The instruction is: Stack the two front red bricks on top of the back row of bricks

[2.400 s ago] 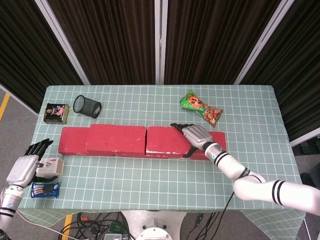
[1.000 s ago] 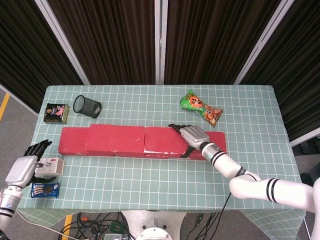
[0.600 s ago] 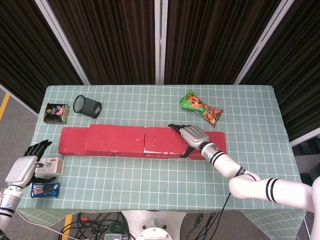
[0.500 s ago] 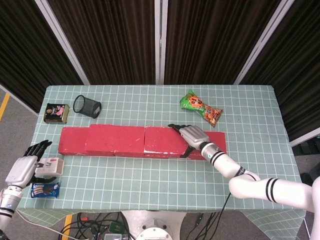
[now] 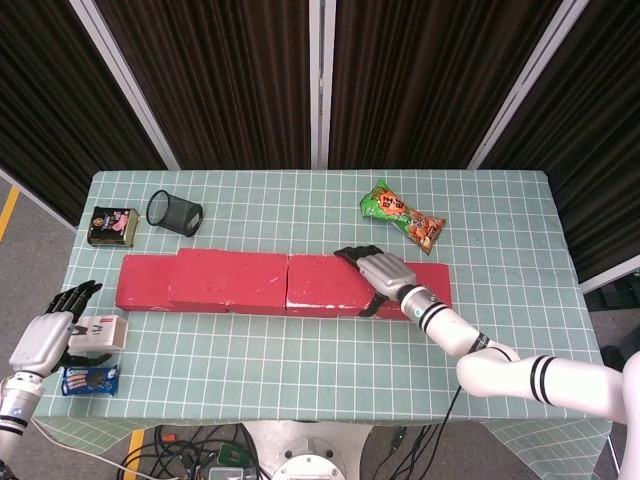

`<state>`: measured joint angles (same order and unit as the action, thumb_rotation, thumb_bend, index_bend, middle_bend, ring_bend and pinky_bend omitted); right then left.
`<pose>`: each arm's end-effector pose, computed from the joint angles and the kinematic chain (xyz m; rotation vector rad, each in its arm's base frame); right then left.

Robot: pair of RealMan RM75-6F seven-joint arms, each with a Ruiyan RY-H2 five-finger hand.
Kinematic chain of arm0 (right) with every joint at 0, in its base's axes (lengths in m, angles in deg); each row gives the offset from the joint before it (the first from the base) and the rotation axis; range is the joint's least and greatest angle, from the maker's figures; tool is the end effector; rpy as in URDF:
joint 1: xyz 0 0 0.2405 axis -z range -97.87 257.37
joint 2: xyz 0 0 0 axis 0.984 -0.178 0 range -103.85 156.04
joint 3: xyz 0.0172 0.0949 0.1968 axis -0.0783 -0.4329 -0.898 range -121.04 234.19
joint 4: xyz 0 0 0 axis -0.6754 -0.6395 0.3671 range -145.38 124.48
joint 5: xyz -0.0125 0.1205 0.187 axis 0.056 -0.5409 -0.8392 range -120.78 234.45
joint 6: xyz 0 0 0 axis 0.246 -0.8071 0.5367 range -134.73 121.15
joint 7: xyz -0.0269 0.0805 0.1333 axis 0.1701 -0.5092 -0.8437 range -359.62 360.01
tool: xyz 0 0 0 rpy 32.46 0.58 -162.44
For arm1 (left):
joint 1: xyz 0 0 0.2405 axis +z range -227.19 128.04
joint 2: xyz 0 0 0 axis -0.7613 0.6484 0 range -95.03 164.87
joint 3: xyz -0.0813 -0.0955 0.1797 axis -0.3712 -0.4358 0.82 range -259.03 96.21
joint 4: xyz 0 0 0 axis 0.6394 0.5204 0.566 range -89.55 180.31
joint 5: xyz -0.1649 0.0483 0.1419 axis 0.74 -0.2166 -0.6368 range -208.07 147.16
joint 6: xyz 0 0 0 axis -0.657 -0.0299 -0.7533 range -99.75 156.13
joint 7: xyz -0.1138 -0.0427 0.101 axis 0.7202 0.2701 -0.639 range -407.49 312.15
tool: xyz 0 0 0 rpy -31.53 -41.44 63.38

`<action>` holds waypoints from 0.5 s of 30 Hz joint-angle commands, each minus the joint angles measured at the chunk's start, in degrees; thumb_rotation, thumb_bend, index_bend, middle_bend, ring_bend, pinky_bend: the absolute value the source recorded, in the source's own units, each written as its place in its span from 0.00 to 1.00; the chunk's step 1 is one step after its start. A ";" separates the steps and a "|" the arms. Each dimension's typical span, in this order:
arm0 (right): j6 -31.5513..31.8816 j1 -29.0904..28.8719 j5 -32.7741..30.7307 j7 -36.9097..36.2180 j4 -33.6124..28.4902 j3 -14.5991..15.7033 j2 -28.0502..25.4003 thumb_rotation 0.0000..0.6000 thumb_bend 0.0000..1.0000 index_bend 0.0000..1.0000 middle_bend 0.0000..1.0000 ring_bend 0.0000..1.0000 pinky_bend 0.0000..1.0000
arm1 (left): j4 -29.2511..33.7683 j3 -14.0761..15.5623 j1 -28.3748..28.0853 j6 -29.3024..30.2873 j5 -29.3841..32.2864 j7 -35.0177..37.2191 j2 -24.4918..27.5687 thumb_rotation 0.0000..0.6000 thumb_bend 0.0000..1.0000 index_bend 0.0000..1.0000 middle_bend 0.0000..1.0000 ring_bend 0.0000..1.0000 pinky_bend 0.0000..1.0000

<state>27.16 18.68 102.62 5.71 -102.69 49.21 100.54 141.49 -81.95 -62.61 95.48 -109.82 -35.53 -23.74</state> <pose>-0.0742 -0.3584 -0.0202 2.0541 -1.3094 0.7902 -0.2904 0.2170 0.1104 -1.4529 -1.2733 -0.8454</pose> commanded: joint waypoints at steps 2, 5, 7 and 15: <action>0.13 -0.05 -0.07 0.02 -0.01 0.08 0.05 1.00 0.00 0.00 0.00 0.00 0.00 | -0.02 0.02 0.04 0.06 -0.08 0.04 -0.02 1.00 0.00 0.04 0.00 0.00 0.00; 0.48 0.05 -0.09 -0.03 -0.15 0.10 0.07 1.00 0.00 0.00 0.00 0.00 0.00 | -0.03 0.00 0.07 0.13 -0.09 0.06 -0.04 1.00 0.00 0.04 0.00 0.00 0.00; 0.87 0.20 0.04 -0.12 -0.34 0.01 0.02 1.00 0.00 0.00 0.00 0.00 0.00 | -0.02 -0.02 0.10 0.20 -0.12 0.05 -0.05 1.00 0.00 0.04 0.00 0.00 0.00; 3.46 1.97 2.16 -1.61 -2.53 -1.17 -1.12 1.00 0.00 0.00 0.00 0.00 0.00 | 0.15 -0.08 0.12 0.33 -0.13 -0.17 -0.03 1.00 0.00 0.04 0.00 0.00 0.00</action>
<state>30.39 20.37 104.46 4.37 -104.90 48.24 99.70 141.63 -82.03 -62.49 95.80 -109.95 -35.70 -23.78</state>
